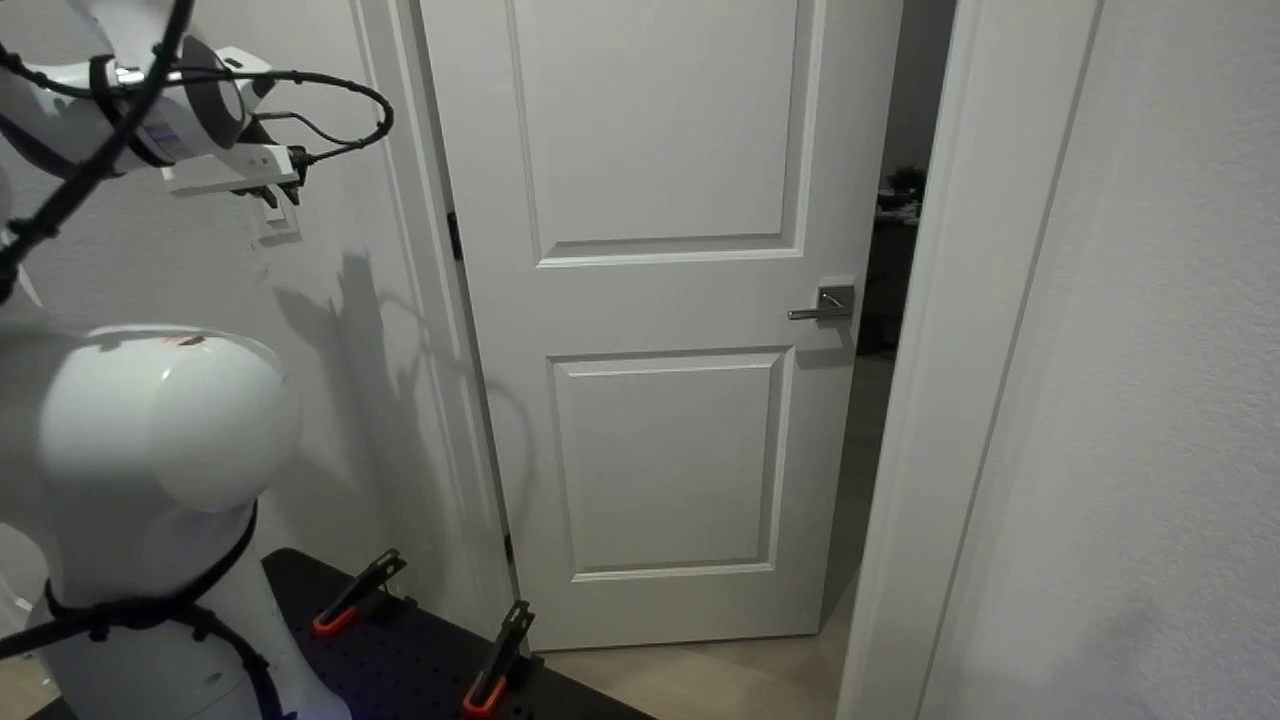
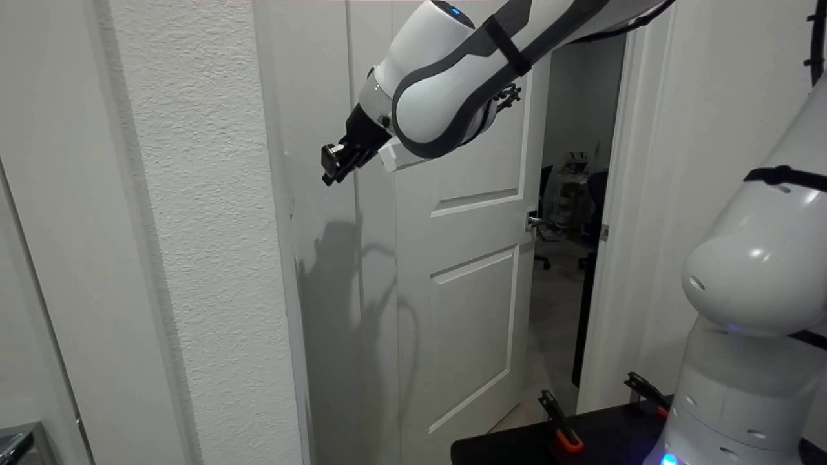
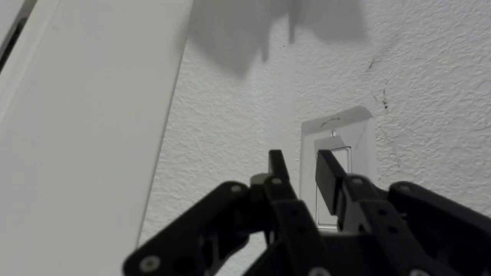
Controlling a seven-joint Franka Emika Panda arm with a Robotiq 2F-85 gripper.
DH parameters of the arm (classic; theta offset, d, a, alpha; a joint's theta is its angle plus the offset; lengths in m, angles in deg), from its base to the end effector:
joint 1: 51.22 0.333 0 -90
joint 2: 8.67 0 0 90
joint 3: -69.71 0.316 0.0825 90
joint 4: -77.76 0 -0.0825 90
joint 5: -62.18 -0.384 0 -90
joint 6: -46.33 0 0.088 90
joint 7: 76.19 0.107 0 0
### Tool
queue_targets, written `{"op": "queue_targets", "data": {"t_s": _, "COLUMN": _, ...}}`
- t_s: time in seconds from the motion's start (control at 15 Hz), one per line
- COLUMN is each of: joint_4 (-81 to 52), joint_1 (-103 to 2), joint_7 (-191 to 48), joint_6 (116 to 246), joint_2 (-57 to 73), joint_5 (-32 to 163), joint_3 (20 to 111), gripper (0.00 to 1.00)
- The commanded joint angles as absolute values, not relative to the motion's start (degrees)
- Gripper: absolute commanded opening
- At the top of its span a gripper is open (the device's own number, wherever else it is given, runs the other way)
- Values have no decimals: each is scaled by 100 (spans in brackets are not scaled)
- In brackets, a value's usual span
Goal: Turn the light on, open the door then turn off the light
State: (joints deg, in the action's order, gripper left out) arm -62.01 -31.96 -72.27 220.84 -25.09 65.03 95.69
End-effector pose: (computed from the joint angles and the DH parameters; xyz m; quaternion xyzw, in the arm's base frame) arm 0.3398 0.3668 0.5031 -0.8330 -0.3570 -0.4087 0.1076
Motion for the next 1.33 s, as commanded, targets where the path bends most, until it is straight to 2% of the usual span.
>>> {"op": "queue_targets", "data": {"t_s": 0.0, "joint_4": -5941, "joint_1": -3492, "joint_7": -7084, "joint_6": 22433, "joint_2": -2143, "joint_5": 6686, "joint_3": 9832, "gripper": 1}}
{"op": "queue_targets", "data": {"t_s": 0.53, "joint_4": -5434, "joint_1": -3774, "joint_7": -7199, "joint_6": 22768, "joint_2": -1339, "joint_5": 6795, "joint_3": 10125, "gripper": 0}}
{"op": "queue_targets", "data": {"t_s": 1.27, "joint_4": -4860, "joint_1": -3619, "joint_7": -7132, "joint_6": 22650, "joint_2": -649, "joint_5": 6844, "joint_3": 10083, "gripper": 0}}
